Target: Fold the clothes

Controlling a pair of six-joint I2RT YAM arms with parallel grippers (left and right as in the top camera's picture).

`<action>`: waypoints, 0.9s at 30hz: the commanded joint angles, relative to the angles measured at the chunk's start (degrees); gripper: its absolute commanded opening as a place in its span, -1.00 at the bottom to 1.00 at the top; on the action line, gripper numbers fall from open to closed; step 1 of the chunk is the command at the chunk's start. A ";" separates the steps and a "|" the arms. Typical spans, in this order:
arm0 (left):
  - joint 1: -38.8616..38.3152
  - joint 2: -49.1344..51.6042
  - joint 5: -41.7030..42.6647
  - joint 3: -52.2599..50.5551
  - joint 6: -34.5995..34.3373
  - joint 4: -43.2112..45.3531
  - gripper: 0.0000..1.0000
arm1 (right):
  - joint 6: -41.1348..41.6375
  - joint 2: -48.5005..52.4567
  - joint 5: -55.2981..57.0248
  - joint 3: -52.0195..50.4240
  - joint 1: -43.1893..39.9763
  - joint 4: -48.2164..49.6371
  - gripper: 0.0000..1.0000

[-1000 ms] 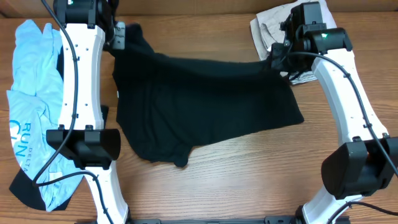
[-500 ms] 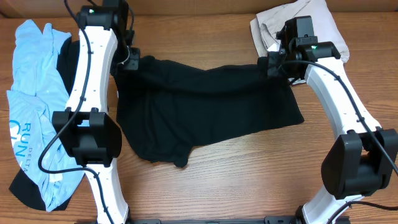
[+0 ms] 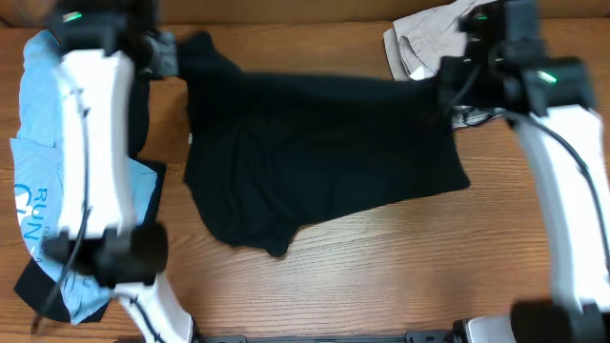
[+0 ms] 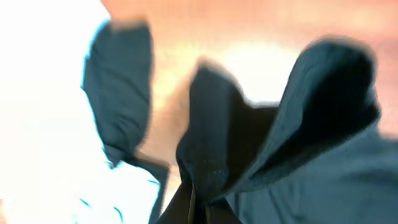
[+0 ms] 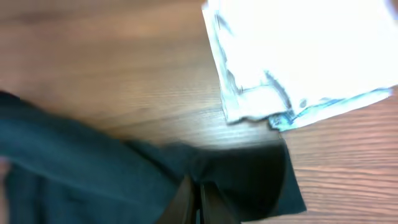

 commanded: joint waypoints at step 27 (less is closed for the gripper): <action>5.16 -40.59 -29.73 3.80 7.48 9.33 -0.92 | 3.17 -33.42 -6.54 3.26 -0.04 -14.34 -0.92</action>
